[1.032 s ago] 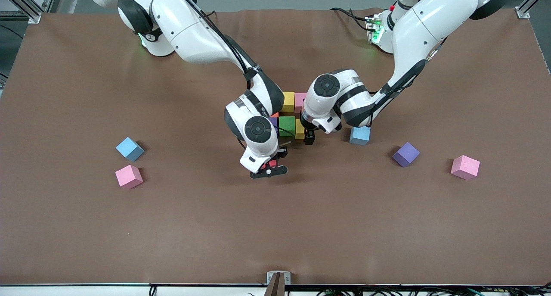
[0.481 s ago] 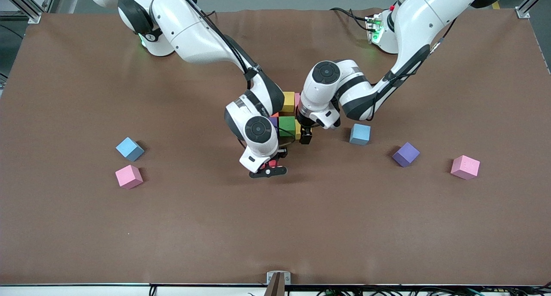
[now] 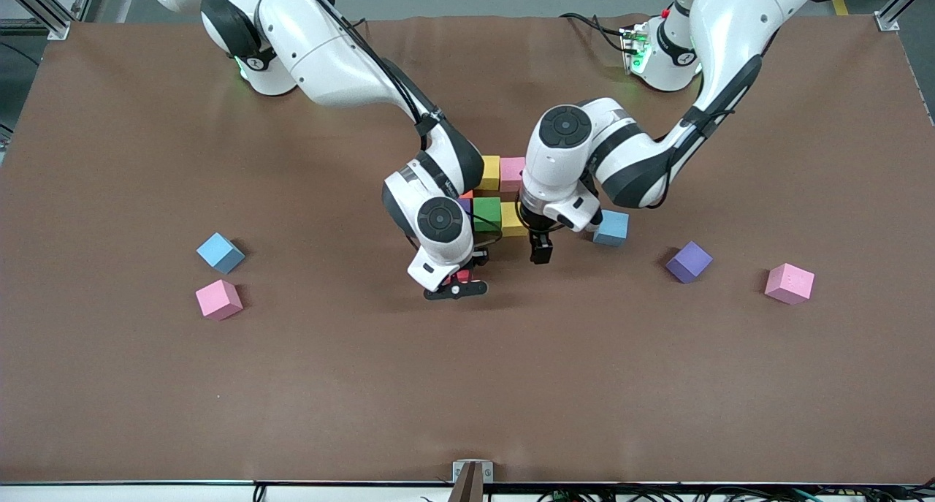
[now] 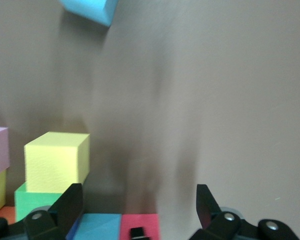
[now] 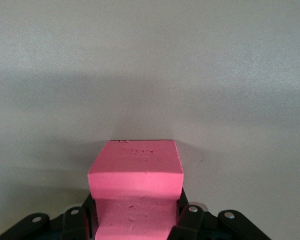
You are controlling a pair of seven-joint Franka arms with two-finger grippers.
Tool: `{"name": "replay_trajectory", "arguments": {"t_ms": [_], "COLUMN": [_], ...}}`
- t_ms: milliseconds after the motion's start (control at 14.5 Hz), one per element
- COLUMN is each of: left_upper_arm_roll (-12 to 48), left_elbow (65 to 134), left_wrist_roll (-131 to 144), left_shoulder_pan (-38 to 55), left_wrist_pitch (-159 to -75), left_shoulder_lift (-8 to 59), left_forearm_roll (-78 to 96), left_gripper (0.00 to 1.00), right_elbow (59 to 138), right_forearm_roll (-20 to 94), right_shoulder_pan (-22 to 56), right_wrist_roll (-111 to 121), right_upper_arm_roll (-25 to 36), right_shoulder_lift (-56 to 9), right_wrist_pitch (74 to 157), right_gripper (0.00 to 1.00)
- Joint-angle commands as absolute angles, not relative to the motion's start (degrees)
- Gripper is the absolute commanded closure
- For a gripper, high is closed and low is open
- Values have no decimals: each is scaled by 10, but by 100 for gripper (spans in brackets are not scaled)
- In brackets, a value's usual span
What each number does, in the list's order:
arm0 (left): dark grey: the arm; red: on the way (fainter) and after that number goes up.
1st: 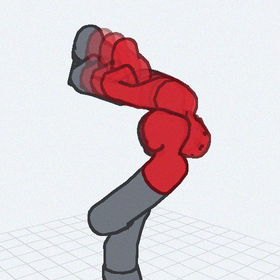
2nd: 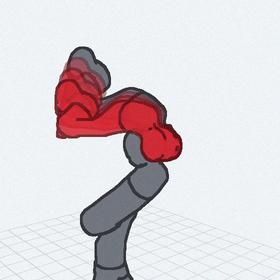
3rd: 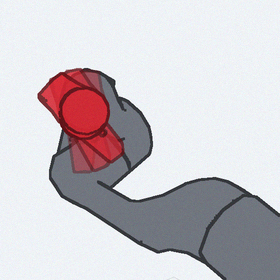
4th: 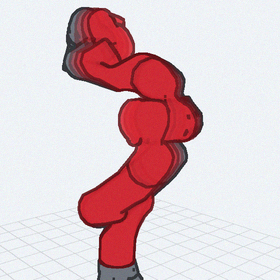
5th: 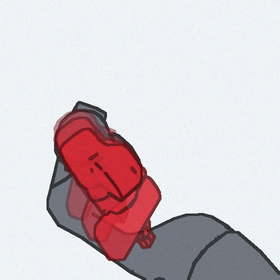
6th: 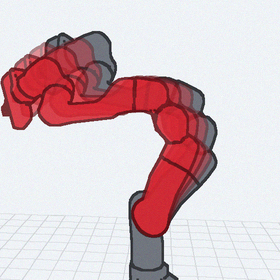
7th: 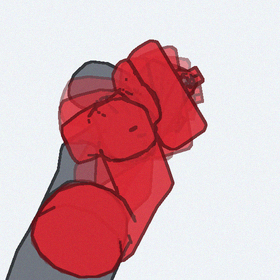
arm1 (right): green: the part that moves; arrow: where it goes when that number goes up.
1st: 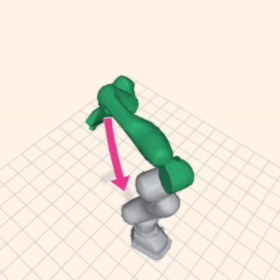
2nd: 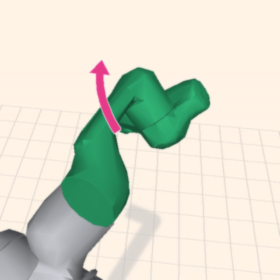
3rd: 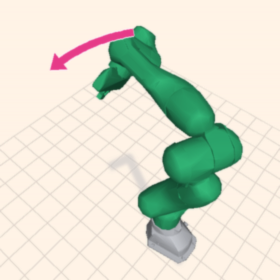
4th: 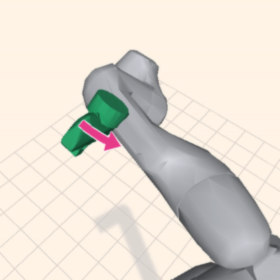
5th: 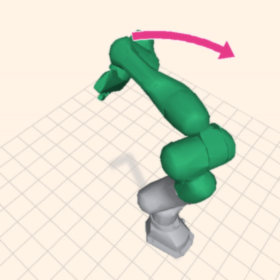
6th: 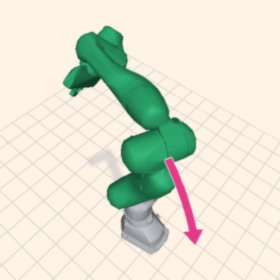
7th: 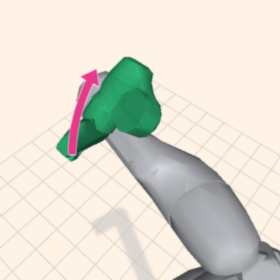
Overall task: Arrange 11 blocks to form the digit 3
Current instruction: 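Grasp the light blue block with the left gripper while the right gripper retracts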
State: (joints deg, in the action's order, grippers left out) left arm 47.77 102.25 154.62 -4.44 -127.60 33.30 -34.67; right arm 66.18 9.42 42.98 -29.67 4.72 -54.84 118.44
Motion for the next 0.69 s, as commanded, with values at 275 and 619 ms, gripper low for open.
{"name": "replay_trajectory", "arguments": {"t_ms": [275,619], "left_upper_arm_roll": [491,495], "left_elbow": [988,981], "left_wrist_roll": [1375,1199], "left_shoulder_pan": [-118,-167], "left_wrist_pitch": [-1241,-1223], "left_shoulder_lift": [329,320], "left_forearm_roll": [-338,-338], "left_gripper": [0,0], "right_elbow": [650,640], "right_forearm_roll": [111,111], "right_shoulder_pan": [439,439], "right_wrist_roll": [-305,-302], "right_upper_arm_roll": [47,51], "right_shoulder_lift": [-575,-574], "right_wrist_pitch": [1177,1174], "right_gripper": [71,0]}}
